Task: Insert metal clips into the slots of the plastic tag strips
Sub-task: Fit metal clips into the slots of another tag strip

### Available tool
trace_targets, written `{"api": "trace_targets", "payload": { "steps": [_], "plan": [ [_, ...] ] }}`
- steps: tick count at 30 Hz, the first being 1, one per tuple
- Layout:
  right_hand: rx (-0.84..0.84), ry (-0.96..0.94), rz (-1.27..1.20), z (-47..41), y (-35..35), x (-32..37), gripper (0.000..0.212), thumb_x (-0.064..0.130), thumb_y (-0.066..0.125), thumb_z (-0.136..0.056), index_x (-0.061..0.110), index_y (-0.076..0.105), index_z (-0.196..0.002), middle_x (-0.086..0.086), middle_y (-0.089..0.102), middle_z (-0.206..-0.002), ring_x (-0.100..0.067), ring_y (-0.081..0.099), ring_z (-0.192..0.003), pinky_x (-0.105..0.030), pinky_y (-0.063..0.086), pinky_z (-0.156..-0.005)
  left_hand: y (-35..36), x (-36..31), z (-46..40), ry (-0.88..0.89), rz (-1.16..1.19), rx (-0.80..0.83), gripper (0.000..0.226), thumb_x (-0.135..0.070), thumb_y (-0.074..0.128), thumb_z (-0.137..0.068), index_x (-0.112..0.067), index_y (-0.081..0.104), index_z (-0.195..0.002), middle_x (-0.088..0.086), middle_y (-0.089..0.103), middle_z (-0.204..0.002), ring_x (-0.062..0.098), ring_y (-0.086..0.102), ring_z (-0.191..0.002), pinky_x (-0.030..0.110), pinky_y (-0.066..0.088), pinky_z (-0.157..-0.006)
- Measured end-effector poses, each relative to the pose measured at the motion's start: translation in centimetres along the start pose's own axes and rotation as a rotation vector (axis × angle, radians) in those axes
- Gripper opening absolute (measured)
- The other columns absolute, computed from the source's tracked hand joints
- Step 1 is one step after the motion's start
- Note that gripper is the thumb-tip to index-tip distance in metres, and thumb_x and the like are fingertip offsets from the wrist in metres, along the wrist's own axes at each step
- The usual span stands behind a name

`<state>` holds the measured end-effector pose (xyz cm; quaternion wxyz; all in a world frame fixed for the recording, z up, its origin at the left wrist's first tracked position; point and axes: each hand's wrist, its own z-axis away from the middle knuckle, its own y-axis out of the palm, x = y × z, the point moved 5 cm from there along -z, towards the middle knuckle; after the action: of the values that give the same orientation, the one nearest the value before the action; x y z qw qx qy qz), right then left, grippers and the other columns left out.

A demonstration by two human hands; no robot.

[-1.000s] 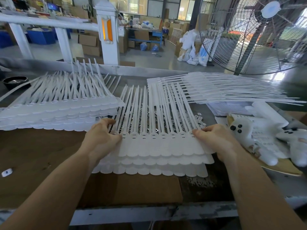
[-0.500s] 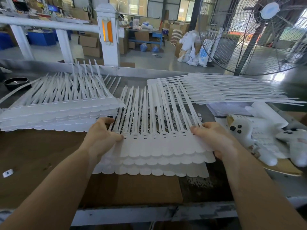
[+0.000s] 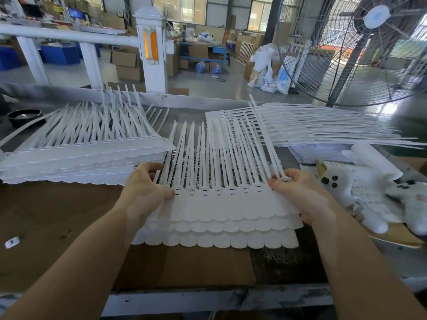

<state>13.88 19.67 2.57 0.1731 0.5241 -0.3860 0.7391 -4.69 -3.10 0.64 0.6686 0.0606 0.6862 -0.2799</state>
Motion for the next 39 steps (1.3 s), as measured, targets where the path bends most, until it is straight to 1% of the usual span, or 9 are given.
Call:
{"api": "trace_targets", "payload": {
  "steps": [4, 7, 10, 14, 21, 25, 29, 35, 39],
  "plan": [
    [-0.026, -0.042, -0.071, 0.1, -0.2, -0.2, 0.035, 0.018, 0.067, -0.086, 0.014, 0.055, -0.118, -0.005, 0.065, -0.110, -0.025, 0.064, -0.098, -0.047, 0.049, -0.093, 0.0, 0.0, -0.1, -0.022, 0.033, 0.017, 0.066, 0.005, 0.075, -0.071, -0.014, 0.046, -0.128, -0.007, 0.053, -0.092, 0.001, 0.050, -0.078, 0.015, 0.038, -0.061],
    [0.035, -0.033, -0.092, 0.0, -0.4, -0.4, 0.017, 0.015, 0.065, -0.087, 0.013, 0.066, -0.104, -0.007, 0.072, -0.096, -0.025, 0.069, -0.090, -0.047, 0.052, -0.089, -0.1, -0.2, 0.0, -0.041, 0.060, 0.032, 0.069, 0.007, 0.075, -0.070, -0.013, 0.045, -0.128, -0.005, 0.054, -0.093, 0.002, 0.052, -0.078, 0.016, 0.039, -0.060],
    [0.048, -0.034, -0.123, 0.1, -0.8, -0.5, 0.012, 0.013, 0.065, -0.086, 0.014, 0.068, -0.098, -0.007, 0.074, -0.090, -0.025, 0.070, -0.085, -0.047, 0.054, -0.085, -0.1, -0.3, 0.4, -0.036, 0.087, 0.043, 0.067, 0.008, 0.074, -0.070, -0.014, 0.046, -0.126, -0.004, 0.056, -0.095, 0.004, 0.054, -0.079, 0.017, 0.043, -0.060],
    [0.051, -0.043, -0.205, 0.2, -1.3, -0.7, 0.012, 0.010, 0.066, -0.084, 0.016, 0.068, -0.096, -0.007, 0.074, -0.088, -0.025, 0.071, -0.082, -0.043, 0.056, -0.081, 0.0, -0.6, 1.2, 0.003, 0.070, 0.041, 0.059, 0.005, 0.074, -0.072, -0.025, 0.047, -0.116, -0.011, 0.054, -0.089, -0.003, 0.054, -0.068, 0.005, 0.041, -0.044],
    [0.160, 0.030, -0.226, 0.2, -1.6, -1.2, 0.016, 0.006, 0.065, -0.084, 0.017, 0.065, -0.096, -0.007, 0.074, -0.091, -0.027, 0.070, -0.087, -0.044, 0.054, -0.083, 0.2, -1.0, 1.5, 0.037, 0.060, 0.067, 0.058, 0.007, 0.073, -0.072, -0.028, 0.049, -0.112, -0.003, 0.055, -0.097, 0.008, 0.058, -0.079, 0.016, 0.042, -0.060],
    [0.146, 0.063, -0.237, 0.0, -1.5, -1.6, 0.013, 0.004, 0.064, -0.084, 0.016, 0.060, -0.080, 0.003, 0.073, -0.072, -0.022, 0.070, -0.080, -0.044, 0.053, -0.082, 0.3, -1.1, 1.5, 0.045, 0.022, 0.068, 0.056, 0.005, 0.073, -0.073, -0.029, 0.050, -0.111, -0.007, 0.051, -0.099, 0.007, 0.055, -0.081, 0.018, 0.040, -0.062],
    [0.196, 0.055, -0.246, 0.3, -1.4, -1.5, 0.021, 0.004, 0.063, -0.084, 0.014, 0.064, -0.103, -0.009, 0.073, -0.096, -0.029, 0.069, -0.091, -0.049, 0.051, -0.088, 0.2, -1.5, 1.7, 0.063, 0.032, 0.071, 0.055, 0.006, 0.073, -0.073, -0.028, 0.051, -0.111, -0.006, 0.053, -0.100, 0.006, 0.056, -0.080, 0.014, 0.039, -0.062],
    [0.213, 0.054, -0.325, 0.4, -2.0, -1.5, 0.028, -0.002, 0.061, -0.082, 0.010, 0.063, -0.107, -0.014, 0.072, -0.097, -0.033, 0.069, -0.090, -0.047, 0.055, -0.078, 0.3, -1.9, 2.2, 0.106, 0.015, 0.068, 0.054, 0.004, 0.073, -0.074, -0.029, 0.051, -0.110, -0.010, 0.053, -0.095, 0.003, 0.055, -0.076, 0.008, 0.038, -0.056],
    [0.238, 0.078, -0.345, 0.7, -2.4, -1.6, 0.029, -0.003, 0.060, -0.081, 0.009, 0.063, -0.107, -0.015, 0.071, -0.099, -0.032, 0.069, -0.089, -0.042, 0.057, -0.069, 0.3, -2.1, 2.5, 0.118, 0.019, 0.070, 0.052, 0.003, 0.073, -0.075, -0.027, 0.052, -0.112, -0.003, 0.054, -0.101, 0.011, 0.056, -0.084, 0.016, 0.039, -0.063]
  ]
}}
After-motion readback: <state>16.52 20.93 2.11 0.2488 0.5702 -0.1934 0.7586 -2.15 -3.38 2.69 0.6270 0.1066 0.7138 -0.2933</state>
